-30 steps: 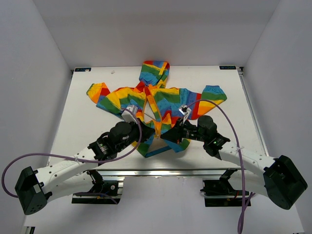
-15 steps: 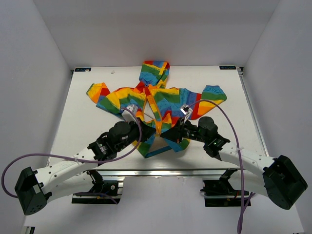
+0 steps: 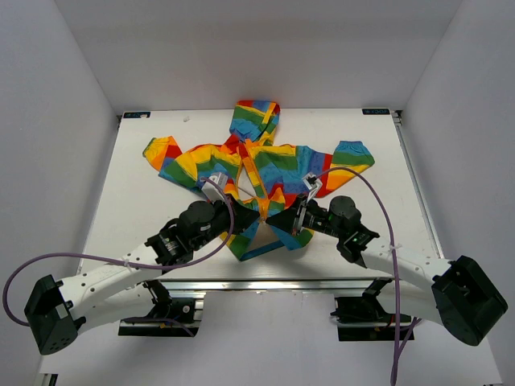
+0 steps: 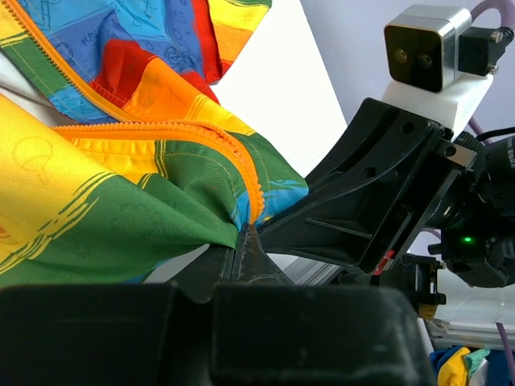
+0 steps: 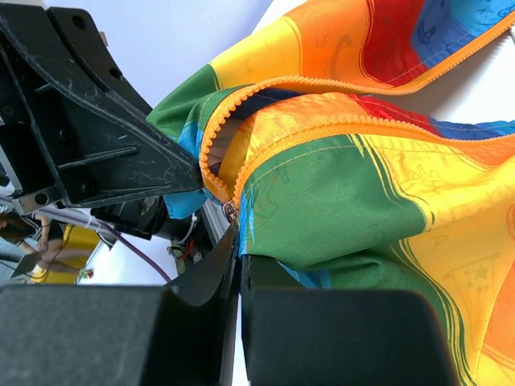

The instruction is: Zip up the jacket

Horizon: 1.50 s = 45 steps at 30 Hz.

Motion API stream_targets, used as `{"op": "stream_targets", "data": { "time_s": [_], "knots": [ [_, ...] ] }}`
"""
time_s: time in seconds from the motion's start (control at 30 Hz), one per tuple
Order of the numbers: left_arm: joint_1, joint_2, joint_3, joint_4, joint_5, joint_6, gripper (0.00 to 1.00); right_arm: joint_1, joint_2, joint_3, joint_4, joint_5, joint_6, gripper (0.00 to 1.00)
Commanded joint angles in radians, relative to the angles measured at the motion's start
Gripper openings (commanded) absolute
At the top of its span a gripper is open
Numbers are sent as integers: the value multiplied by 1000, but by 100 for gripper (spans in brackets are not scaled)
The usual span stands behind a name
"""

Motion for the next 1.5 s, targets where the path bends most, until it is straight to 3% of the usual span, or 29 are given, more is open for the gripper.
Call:
{"op": "stream_targets", "data": {
  "time_s": [0.0,0.53,0.77,0.9,1.0,1.07,1.13,1.3,1.47],
  "knots": [
    [0,1,-5,6,3,-23,0,6,-32,-14,115,32,29,0],
    [0,33,9,18,27,-46,0,6,-54,-31,136,33,22,0],
    [0,3,-37,110,121,41,0,6,-40,-5,84,21,-26,0],
    [0,-2,-34,109,245,100,0,6,-37,24,46,-36,-78,0],
    [0,-2,-35,100,260,106,0,6,-29,36,23,-65,-99,0],
    [-2,1,-32,92,260,98,20,6,-26,36,27,-74,-99,0],
    [0,1,-31,97,268,97,27,6,-26,29,37,-74,-89,0],
    [0,3,-22,57,228,85,41,6,-35,24,34,-74,-86,0],
    [0,0,-11,12,184,80,41,6,-52,22,-2,-68,-96,0]
  ]
}}
